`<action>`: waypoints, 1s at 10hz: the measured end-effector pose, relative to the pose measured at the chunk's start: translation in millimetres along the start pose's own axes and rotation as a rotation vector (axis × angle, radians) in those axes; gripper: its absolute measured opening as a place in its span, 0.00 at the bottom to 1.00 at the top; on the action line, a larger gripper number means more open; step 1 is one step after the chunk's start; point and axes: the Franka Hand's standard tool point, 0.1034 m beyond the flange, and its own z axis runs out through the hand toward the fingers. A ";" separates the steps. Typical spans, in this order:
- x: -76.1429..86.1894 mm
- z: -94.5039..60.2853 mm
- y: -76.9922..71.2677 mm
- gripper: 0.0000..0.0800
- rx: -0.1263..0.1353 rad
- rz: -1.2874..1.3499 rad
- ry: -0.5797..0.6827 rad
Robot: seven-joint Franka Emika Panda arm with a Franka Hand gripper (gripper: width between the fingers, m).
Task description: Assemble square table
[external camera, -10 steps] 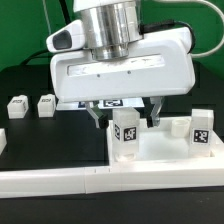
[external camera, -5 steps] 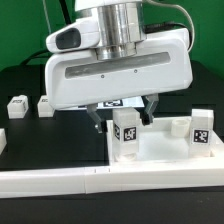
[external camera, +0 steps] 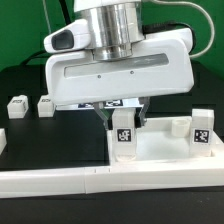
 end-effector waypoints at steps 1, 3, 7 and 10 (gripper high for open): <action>1.6 0.1 0.7 0.36 0.007 0.179 -0.007; 3.3 1.0 1.0 0.36 0.016 0.558 -0.012; 1.6 2.0 -0.1 0.37 0.057 1.028 -0.047; 0.1 2.7 -1.0 0.46 0.053 0.997 -0.050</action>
Offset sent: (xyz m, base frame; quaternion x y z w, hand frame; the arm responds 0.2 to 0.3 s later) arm 0.0183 0.0228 -0.0140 0.0563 -0.0359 0.4556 0.8877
